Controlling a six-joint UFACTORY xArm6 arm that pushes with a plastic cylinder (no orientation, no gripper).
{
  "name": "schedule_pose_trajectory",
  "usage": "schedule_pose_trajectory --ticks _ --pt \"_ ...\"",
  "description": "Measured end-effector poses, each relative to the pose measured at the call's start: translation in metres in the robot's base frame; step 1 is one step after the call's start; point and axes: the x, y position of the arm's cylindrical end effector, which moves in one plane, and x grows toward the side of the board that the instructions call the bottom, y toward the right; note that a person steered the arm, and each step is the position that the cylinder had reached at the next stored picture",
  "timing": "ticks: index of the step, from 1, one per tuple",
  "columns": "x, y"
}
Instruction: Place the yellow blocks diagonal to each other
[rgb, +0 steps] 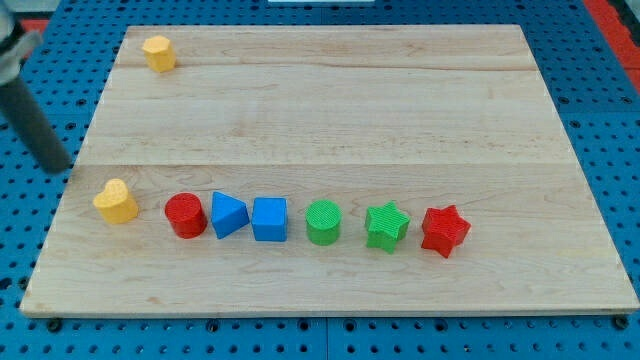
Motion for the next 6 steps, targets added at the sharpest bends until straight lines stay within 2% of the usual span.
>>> schedule_pose_trajectory --ticks 1,2,3,5,6 --pt "0.067 0.014" --pt "0.037 0.067" --pt "0.001 0.088" --pt "-0.104 0.103" --pt "-0.113 0.121"
